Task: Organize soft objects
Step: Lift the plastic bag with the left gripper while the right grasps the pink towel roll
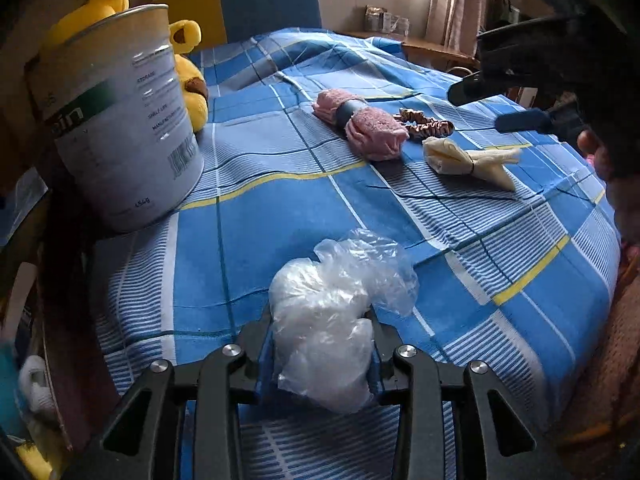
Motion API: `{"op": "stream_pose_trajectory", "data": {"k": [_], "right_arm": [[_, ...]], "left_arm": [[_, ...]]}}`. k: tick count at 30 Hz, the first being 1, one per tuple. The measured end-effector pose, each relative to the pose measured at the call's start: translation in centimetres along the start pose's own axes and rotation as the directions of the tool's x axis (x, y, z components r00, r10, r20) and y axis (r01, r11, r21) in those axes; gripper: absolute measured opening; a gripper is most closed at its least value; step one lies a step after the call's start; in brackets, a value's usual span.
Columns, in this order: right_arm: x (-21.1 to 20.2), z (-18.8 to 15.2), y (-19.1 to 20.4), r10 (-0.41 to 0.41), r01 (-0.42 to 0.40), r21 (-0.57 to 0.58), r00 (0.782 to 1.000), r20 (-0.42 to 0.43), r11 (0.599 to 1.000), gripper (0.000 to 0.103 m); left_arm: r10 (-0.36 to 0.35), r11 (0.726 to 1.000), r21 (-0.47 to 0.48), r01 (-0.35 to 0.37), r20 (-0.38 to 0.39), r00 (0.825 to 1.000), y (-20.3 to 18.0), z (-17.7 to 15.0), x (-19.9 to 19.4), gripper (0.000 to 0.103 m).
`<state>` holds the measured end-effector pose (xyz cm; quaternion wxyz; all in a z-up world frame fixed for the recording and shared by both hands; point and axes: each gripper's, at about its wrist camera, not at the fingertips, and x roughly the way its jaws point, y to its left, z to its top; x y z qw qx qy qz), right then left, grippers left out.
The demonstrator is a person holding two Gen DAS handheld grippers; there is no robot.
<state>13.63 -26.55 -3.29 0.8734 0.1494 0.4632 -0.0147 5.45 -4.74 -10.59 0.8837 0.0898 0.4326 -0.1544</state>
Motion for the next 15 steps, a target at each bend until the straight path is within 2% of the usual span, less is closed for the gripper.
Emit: {"op": "stream_pose_trajectory", "data": {"k": [1,3,5,15], "right_arm": [[0.1,-0.1,0.4,-0.002,0.002,-0.018,1.0,-0.007,1.0,0.058],[0.4,-0.3,0.9,-0.014,0.014,-0.048,1.0,-0.017,0.999,0.046],[0.8,-0.6,1.3,-0.029,0.026,-0.073,0.999,-0.03,0.997,0.04],[2.2,-1.1,2.0,-0.041,0.031,-0.109,0.995,-0.086,0.994,0.038]], "left_arm": [[0.002,1.0,0.015,-0.002,0.016,1.0,-0.1,-0.1,0.0,0.037],[0.011,0.999,0.037,-0.013,0.053,0.999,-0.4,-0.6,0.0,0.037],[0.029,0.997,0.069,-0.035,0.089,0.996,-0.8,-1.1,0.0,0.037],[-0.027,0.999,0.024,0.024,0.131,0.991,0.4,-1.3,0.2,0.037]]}}
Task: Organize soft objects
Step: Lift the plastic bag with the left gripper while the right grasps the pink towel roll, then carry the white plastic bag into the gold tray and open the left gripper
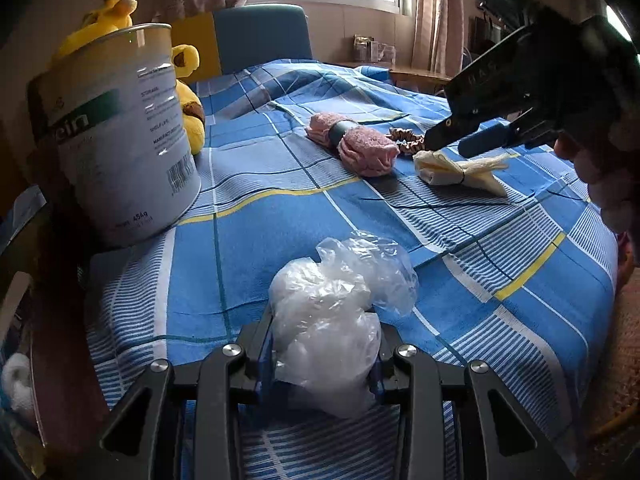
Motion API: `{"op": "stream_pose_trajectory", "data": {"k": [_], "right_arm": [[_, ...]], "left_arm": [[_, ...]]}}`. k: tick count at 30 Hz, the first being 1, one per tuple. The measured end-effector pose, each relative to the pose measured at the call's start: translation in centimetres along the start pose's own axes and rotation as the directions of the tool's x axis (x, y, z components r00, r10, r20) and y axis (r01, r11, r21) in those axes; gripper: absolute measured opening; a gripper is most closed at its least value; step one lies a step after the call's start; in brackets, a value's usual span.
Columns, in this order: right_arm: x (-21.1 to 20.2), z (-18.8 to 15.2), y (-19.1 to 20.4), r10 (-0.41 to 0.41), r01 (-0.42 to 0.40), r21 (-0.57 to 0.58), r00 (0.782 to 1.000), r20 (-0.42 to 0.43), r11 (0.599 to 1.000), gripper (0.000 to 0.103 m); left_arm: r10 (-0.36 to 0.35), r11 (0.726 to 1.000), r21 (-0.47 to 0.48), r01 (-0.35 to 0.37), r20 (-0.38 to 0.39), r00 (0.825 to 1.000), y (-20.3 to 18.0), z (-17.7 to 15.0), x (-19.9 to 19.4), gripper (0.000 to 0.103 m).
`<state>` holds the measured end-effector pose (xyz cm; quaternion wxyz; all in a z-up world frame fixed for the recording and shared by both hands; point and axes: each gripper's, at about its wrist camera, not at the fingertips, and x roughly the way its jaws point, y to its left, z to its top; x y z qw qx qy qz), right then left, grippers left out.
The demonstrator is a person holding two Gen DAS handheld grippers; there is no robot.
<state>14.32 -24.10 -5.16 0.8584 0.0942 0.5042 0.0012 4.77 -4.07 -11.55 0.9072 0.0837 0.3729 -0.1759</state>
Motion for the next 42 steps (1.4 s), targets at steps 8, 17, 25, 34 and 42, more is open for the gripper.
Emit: {"op": "stream_pose_trajectory", "data": {"k": [8,17,25,34,42], "right_arm": [[0.9,-0.1,1.4,-0.003,0.002,-0.05,1.0,-0.022,0.999,0.038],[2.7,3.2,2.9,0.015,-0.015,-0.066,1.0,-0.004,0.998,0.045],[8.7,6.8,5.6,-0.01,-0.004,-0.11,0.992,-0.122,0.994,0.053],[5.8,2.6,7.7,-0.015,-0.043,-0.266,0.977,-0.214,0.963,0.034],[4.2,-1.5,5.1,0.087,-0.128,-0.204,0.976,-0.2,0.971,0.038]], "left_arm": [[-0.031,0.999,-0.029,0.031,0.014,0.999,0.5,-0.2,0.1,0.037],[-0.051,0.998,-0.045,0.051,0.017,0.999,0.8,-0.3,-0.1,0.037],[-0.056,0.997,-0.05,0.057,0.018,0.998,1.0,-0.4,-0.1,0.037],[-0.064,0.996,-0.057,0.065,0.021,0.998,1.2,-0.5,-0.1,0.038],[-0.051,0.998,-0.047,0.052,0.02,0.999,1.0,-0.6,-0.1,0.038]]}}
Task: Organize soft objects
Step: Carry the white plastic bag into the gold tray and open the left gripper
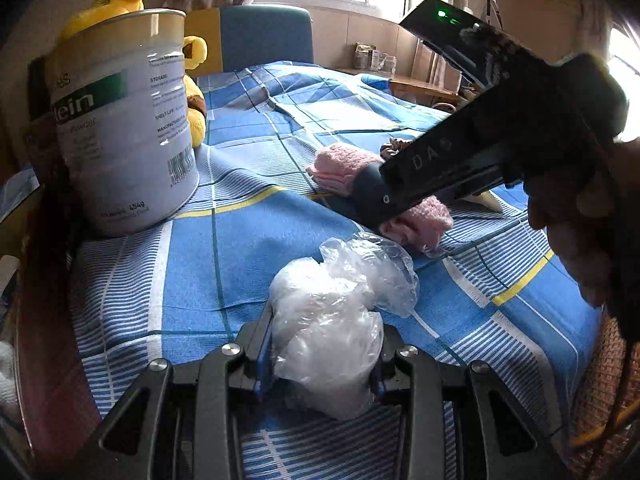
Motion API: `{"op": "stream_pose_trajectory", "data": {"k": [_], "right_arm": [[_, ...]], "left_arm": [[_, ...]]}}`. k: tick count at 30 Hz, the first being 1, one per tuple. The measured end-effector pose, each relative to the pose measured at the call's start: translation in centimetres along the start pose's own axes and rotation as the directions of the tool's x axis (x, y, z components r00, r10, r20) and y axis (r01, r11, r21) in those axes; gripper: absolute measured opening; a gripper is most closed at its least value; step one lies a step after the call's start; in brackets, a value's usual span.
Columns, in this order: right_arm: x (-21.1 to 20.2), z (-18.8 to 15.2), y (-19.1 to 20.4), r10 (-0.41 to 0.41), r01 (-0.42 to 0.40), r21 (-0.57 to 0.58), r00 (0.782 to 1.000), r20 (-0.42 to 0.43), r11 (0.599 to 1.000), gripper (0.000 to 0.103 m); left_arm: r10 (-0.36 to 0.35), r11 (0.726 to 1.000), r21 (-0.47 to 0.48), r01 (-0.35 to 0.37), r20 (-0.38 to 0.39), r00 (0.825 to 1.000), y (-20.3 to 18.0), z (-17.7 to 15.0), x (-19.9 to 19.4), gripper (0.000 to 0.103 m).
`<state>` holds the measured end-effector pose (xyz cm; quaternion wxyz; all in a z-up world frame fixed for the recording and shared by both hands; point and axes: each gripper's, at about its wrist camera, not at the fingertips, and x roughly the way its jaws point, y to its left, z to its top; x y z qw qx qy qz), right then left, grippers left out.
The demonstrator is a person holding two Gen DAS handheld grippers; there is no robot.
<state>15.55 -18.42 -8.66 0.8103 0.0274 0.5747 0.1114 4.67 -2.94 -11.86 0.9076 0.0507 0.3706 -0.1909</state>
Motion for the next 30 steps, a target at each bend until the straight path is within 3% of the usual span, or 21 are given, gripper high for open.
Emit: {"op": "stream_pose_trajectory", "data": {"k": [7,15,30], "right_arm": [[0.1,-0.6,1.3,-0.065,0.067,-0.094,0.998,0.026,0.993,0.039],[0.0,-0.7,1.2,-0.049,0.051,-0.103,0.998,0.028,0.993,0.04],[0.8,-0.8,2.7,-0.074,0.083,-0.156,0.996,0.058,0.984,0.04]], "left_arm": [[0.018,1.0,0.012,-0.018,-0.006,1.0,-0.6,0.1,0.1,0.038],[0.025,0.999,-0.029,-0.027,-0.063,0.998,-0.2,1.0,-0.7,0.036],[0.094,0.988,-0.121,-0.092,0.013,0.995,2.9,3.1,-8.1,0.036]]}}
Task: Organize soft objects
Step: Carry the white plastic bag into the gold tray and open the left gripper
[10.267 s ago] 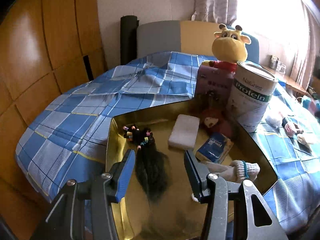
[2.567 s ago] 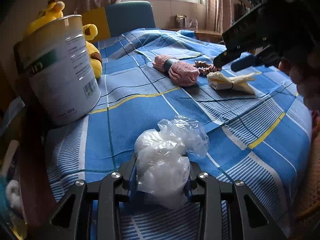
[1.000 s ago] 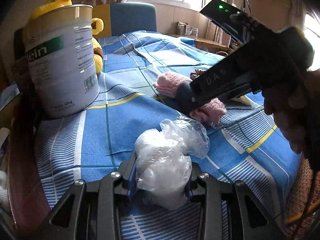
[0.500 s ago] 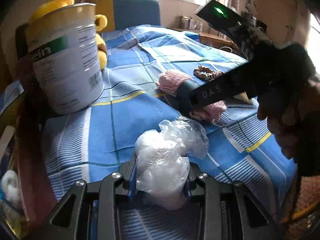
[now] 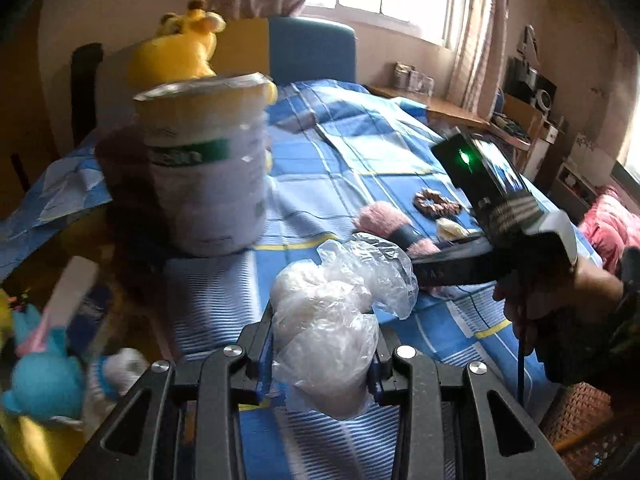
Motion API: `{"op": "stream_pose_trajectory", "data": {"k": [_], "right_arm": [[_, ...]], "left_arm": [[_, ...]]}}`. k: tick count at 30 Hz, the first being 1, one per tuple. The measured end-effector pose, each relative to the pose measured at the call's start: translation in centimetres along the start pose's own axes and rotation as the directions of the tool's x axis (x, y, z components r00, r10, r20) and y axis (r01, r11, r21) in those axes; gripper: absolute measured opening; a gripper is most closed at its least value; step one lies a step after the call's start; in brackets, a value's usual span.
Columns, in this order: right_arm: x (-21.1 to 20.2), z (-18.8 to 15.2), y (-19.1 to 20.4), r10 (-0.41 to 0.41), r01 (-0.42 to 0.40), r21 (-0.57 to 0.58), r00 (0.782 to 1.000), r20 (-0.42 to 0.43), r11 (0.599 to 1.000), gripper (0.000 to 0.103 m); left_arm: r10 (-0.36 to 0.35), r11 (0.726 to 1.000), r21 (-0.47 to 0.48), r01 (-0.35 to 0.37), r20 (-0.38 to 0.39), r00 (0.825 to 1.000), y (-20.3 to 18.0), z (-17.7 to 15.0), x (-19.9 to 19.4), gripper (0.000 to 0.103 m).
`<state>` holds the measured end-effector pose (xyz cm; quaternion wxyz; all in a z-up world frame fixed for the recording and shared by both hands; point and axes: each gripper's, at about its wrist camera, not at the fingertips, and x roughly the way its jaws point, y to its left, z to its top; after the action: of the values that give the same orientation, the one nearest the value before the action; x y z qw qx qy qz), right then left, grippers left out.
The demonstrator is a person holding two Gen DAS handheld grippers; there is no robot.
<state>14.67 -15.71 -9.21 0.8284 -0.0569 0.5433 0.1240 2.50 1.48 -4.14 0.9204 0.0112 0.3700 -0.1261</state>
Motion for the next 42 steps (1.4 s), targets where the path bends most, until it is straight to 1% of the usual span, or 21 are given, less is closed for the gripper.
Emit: {"op": "stream_pose_trajectory", "data": {"k": [3,9,13,15,16,18,19,21,22,23,24,26,29,30,31,32,34,36,37,38,42], "right_arm": [[0.1,-0.1,0.0,0.003,-0.003,0.001,1.0,0.002,1.0,0.04],[0.0,-0.2,0.0,-0.001,0.001,-0.005,1.0,0.007,1.0,0.04],[0.0,-0.4,0.2,-0.012,0.012,-0.017,1.0,0.014,1.0,0.04],[0.0,-0.4,0.3,-0.014,0.014,-0.017,1.0,0.016,1.0,0.04],[0.0,-0.5,0.4,-0.015,0.015,-0.018,1.0,0.016,1.0,0.04],[0.0,-0.5,0.4,-0.016,0.017,-0.018,1.0,0.017,1.0,0.04],[0.0,-0.5,0.4,-0.017,0.017,-0.019,1.0,0.017,1.0,0.04],[0.0,-0.6,0.5,-0.019,0.019,-0.021,1.0,0.017,1.0,0.04],[0.0,-0.6,0.5,-0.018,0.018,-0.021,1.0,0.016,1.0,0.04],[0.0,-0.5,0.5,-0.017,0.017,-0.025,1.0,0.016,1.0,0.04],[0.0,-0.5,0.5,-0.019,0.019,-0.027,1.0,0.016,0.999,0.04],[-0.1,-0.5,0.6,-0.023,0.023,-0.032,1.0,0.016,0.999,0.04],[-0.1,-0.5,0.6,-0.021,0.022,-0.03,1.0,0.016,0.999,0.04],[-0.1,-0.5,0.5,-0.021,0.022,-0.03,1.0,0.016,0.999,0.04],[-0.1,-0.5,0.5,-0.021,0.022,-0.03,1.0,0.016,0.999,0.04],[-0.1,-0.5,0.5,-0.021,0.021,-0.03,1.0,0.016,0.999,0.04],[-0.1,-0.5,0.5,-0.019,0.019,-0.028,1.0,0.016,0.999,0.04],[-0.1,-0.5,0.4,-0.017,0.018,-0.026,1.0,0.017,0.999,0.04],[-0.1,-0.5,0.4,-0.017,0.017,-0.026,1.0,0.017,1.0,0.04],[-0.1,-0.4,0.3,-0.016,0.017,-0.025,1.0,0.017,1.0,0.04],[0.0,-0.4,0.2,-0.015,0.015,-0.02,1.0,0.018,1.0,0.04]], "left_arm": [[0.035,0.999,-0.015,-0.035,0.02,0.999,1.2,0.4,-1.3,0.036],[0.104,0.992,-0.075,-0.102,0.032,0.994,4.4,0.5,-3.5,0.037],[0.147,0.98,-0.139,-0.143,0.021,0.989,7.7,0.0,-4.9,0.037],[0.165,0.969,-0.186,-0.16,0.012,0.986,9.9,-0.4,-5.9,0.037],[0.173,0.961,-0.218,-0.168,0.004,0.985,11.3,-0.7,-6.4,0.037],[0.215,0.934,-0.29,-0.21,-0.014,0.976,14.5,-1.4,-7.6,0.037],[0.228,0.924,-0.311,-0.223,-0.02,0.973,15.5,-1.7,-7.9,0.037],[0.268,0.891,-0.368,-0.265,-0.046,0.962,18.4,-2.7,-8.9,0.037],[0.298,0.866,-0.4,-0.3,-0.068,0.952,20.2,-3.5,-9.2,0.037],[0.314,0.85,-0.419,-0.32,-0.086,0.946,21.3,-4.1,-9.3,0.037],[0.321,0.832,-0.441,-0.337,-0.114,0.94,22.6,-4.8,-9.3,0.037],[0.334,0.807,-0.464,-0.364,-0.148,0.931,24.3,-5.9,-9.5,0.037],[0.334,0.793,-0.476,-0.38,-0.183,0.925,25.1,-6.9,-8.9,0.039],[0.329,0.789,-0.483,-0.379,-0.19,0.925,25.5,-7.2,-8.7,0.04],[0.325,0.786,-0.488,-0.379,-0.196,0.925,25.6,-7.4,-8.5,0.044],[0.319,0.786,-0.489,-0.378,-0.202,0.926,25.5,-7.4,-8.3,0.052],[0.312,0.79,-0.487,-0.372,-0.204,0.928,25.3,-7.6,-8.0,0.06],[0.32,0.791,-0.48,-0.379,-0.203,0.925,25.1,-7.5,-8.0,0.066],[0.326,0.79,-0.478,-0.385,-0.204,0.923,25.1,-7.5,-8.1,0.071],[0.33,0.787,-0.48,-0.388,-0.205,0.922,25.1,-7.3,-8.0,0.073],[0.354,0.778,-0.486,-0.399,-0.185,0.917,25.3,-7.1,-8.8,0.073]]}}
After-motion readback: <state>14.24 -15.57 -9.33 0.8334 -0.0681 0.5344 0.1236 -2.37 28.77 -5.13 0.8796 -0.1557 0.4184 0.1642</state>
